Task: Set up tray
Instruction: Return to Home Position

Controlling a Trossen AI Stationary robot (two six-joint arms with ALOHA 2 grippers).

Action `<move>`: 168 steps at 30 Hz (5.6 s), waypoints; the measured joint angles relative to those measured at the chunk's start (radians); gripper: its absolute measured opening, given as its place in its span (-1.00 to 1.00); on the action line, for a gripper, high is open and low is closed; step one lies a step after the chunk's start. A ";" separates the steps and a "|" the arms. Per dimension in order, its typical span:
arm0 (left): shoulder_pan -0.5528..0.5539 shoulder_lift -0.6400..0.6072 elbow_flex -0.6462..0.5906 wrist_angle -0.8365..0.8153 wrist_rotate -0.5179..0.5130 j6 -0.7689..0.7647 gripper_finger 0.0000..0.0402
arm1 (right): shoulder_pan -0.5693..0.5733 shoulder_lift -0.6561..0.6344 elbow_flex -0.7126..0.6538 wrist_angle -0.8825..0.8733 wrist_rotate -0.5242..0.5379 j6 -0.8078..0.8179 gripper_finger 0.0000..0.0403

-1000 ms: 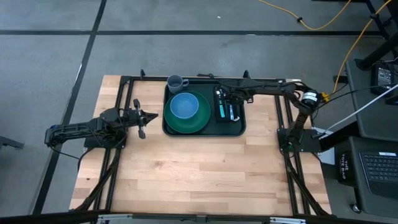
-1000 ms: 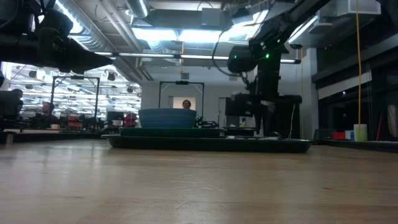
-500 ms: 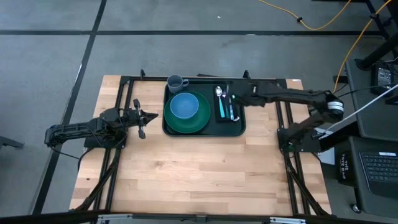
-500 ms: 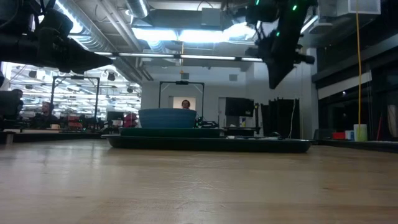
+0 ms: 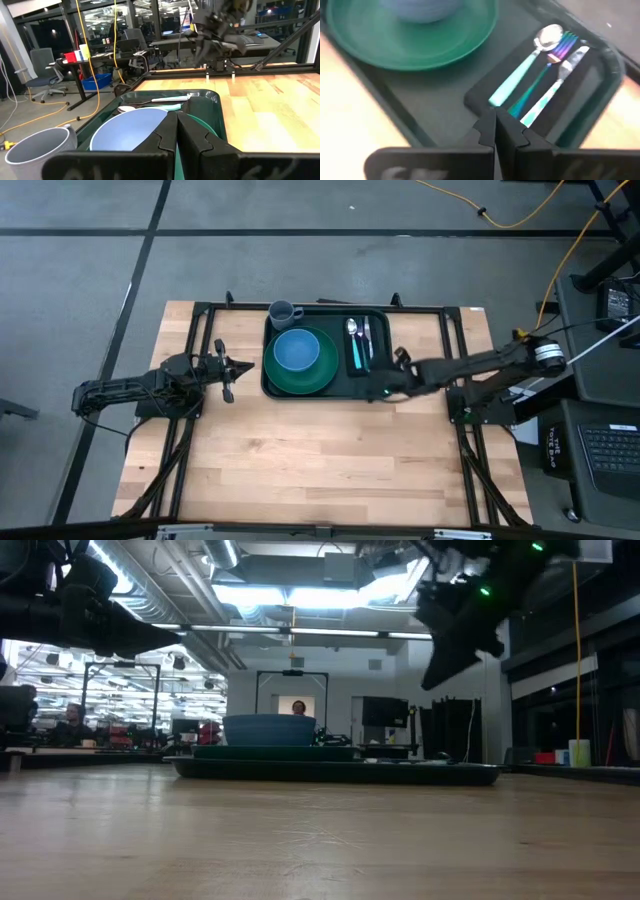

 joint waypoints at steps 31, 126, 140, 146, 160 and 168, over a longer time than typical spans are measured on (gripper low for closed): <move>0.000 0.000 0.000 0.000 -0.003 0.000 -0.98 | -0.018 -0.838 -0.795 0.752 -0.236 -0.579 -0.99; 0.000 0.000 0.000 0.000 -0.001 0.000 -0.98 | 0.091 -1.363 -0.895 0.578 -0.577 -0.486 -0.87; 0.000 0.000 0.000 0.000 0.000 0.000 -0.98 | 0.091 -1.363 -0.895 0.578 -0.577 -0.487 -0.87; 0.000 0.000 0.000 0.000 0.000 0.000 -0.98 | 0.091 -1.363 -0.895 0.578 -0.577 -0.486 -0.87; 0.000 0.000 0.000 0.000 0.000 0.000 -0.98 | 0.091 -1.363 -0.895 0.578 -0.577 -0.487 -0.87; 0.000 0.000 0.000 0.000 0.000 0.000 -0.98 | 0.091 -1.363 -0.895 0.578 -0.577 -0.486 -0.87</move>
